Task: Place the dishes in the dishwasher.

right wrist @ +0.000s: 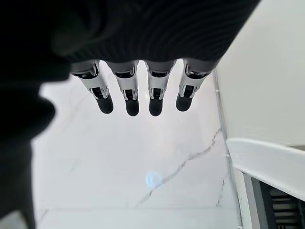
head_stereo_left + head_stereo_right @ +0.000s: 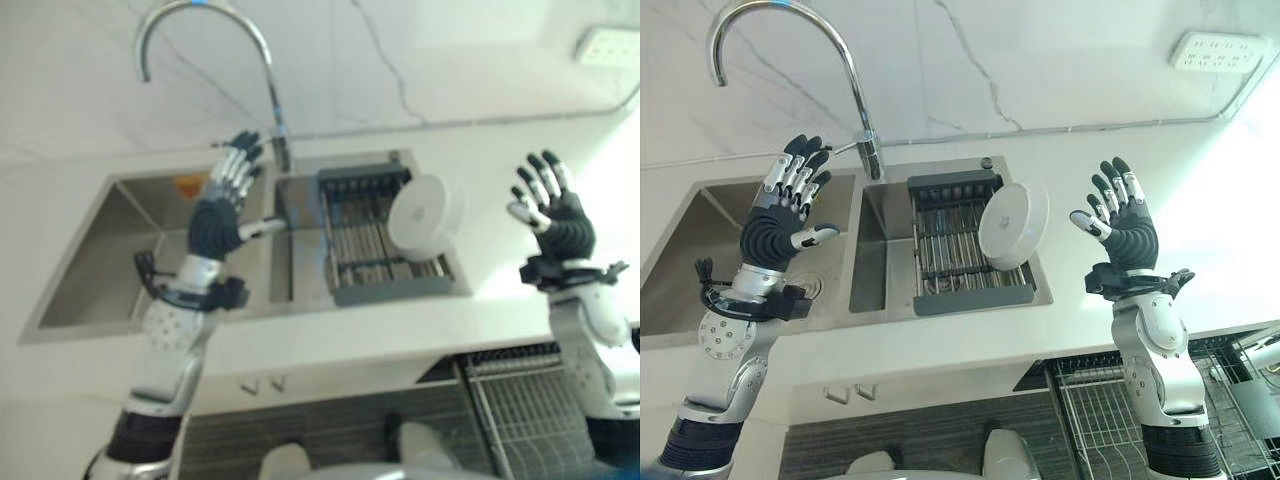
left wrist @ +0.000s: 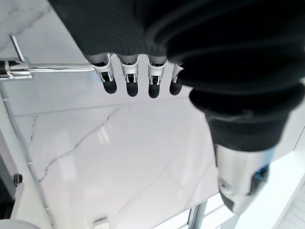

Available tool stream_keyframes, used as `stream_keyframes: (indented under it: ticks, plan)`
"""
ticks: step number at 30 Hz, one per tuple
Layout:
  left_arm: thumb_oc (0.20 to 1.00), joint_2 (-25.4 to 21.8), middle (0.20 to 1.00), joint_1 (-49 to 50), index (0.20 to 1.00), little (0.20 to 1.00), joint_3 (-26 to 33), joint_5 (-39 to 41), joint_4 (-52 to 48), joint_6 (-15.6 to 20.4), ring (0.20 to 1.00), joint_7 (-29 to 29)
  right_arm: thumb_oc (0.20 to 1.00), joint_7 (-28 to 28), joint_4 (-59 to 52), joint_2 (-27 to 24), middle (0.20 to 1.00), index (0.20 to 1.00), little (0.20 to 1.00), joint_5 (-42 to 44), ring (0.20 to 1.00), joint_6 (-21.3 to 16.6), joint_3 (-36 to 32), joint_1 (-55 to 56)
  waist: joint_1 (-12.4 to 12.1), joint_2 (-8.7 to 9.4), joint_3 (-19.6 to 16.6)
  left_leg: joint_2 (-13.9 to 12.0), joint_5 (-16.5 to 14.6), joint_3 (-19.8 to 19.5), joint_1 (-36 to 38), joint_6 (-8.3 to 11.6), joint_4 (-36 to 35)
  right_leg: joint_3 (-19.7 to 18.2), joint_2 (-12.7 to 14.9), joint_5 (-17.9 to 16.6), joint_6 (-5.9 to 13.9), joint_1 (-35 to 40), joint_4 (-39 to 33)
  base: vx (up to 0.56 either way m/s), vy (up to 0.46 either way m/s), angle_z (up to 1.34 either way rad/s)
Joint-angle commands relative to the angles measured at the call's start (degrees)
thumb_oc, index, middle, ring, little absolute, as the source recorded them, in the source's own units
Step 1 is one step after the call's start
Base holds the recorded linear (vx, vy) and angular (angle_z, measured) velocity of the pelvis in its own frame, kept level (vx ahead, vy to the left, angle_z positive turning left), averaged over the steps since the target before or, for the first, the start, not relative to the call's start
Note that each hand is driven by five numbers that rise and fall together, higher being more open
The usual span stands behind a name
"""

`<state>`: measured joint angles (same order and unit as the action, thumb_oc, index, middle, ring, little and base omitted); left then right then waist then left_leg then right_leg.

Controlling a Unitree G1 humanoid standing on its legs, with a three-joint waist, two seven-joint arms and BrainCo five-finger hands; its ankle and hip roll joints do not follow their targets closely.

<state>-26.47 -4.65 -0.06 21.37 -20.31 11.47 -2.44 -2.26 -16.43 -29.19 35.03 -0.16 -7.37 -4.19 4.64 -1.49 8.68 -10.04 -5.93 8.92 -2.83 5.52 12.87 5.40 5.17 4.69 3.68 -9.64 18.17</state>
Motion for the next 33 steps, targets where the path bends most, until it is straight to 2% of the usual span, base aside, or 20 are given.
stream_keyframes:
  ticks: [1,4,6,10,17,33]
  plan:
    - [1.000,-2.1,1.000,-1.3,1.000,1.000,0.3,1.0,-1.9,3.1,1.000,0.2,1.000,-0.6,-2.1,0.4,1.000,1.000,1.000,3.1,1.000,-3.7,-0.9,-2.8,-0.2,2.10,-2.2,1.4,-7.5,0.3,0.2,-1.92,4.3,0.5,3.4,2.8,4.64,2.4,-1.0,0.00,-0.036,-0.02]
    - [1.000,-2.0,1.000,-1.4,1.000,1.000,0.0,0.9,-1.4,3.2,1.000,-0.1,1.000,-1.5,0.0,0.6,1.000,1.000,1.000,5.8,1.000,-2.5,-0.4,-3.4,-0.5,1.87,-2.4,1.4,-7.4,0.0,0.1,-1.73,4.3,0.9,3.4,3.1,4.38,2.7,-1.0,0.00,-0.004,0.01]
    - [1.000,-1.8,1.000,-1.7,1.000,1.000,-0.3,0.8,-0.6,3.3,1.000,-0.4,1.000,0.3,2.8,1.7,1.000,1.000,1.000,11.4,1.000,0.5,0.0,-4.4,-0.9,1.80,-2.6,1.3,-7.3,-0.3,-0.1,-1.48,4.3,1.4,3.5,3.3,4.26,2.9,-1.0,-0.02,-0.009,0.04]
    - [1.000,-1.8,1.000,-1.7,1.000,1.000,-0.7,1.5,0.7,4.0,1.000,-0.9,1.000,1.0,6.0,2.7,1.000,1.000,1.000,16.1,1.000,2.1,1.0,-5.2,-1.6,1.99,-2.9,1.4,-7.2,-0.6,-0.3,-1.27,4.3,2.1,3.8,3.6,4.24,3.2,-1.0,-0.01,-0.004,0.06]
    - [1.000,-2.5,1.000,-2.3,1.000,1.000,-1.3,1.7,2.2,4.2,1.000,-1.8,1.000,-1.3,13.4,2.4,1.000,1.000,1.000,15.1,1.000,0.4,0.3,-7.9,-2.7,2.46,-3.5,1.5,-7.3,-1.1,-0.3,-1.30,4.3,2.9,4.2,3.9,4.20,4.0,-1.0,0.01,0.011,0.09]
    - [1.000,-2.8,1.000,-3.7,1.000,1.000,-1.4,2.1,3.8,3.9,1.000,-3.2,1.000,-4.0,20.5,1.0,1.000,1.000,1.000,15.2,1.000,0.4,-2.7,-9.3,-3.2,2.66,-4.1,1.8,-7.5,-0.6,-0.3,-1.69,4.3,2.9,4.5,4.0,4.40,4.6,-1.0,0.00,0.002,0.00]
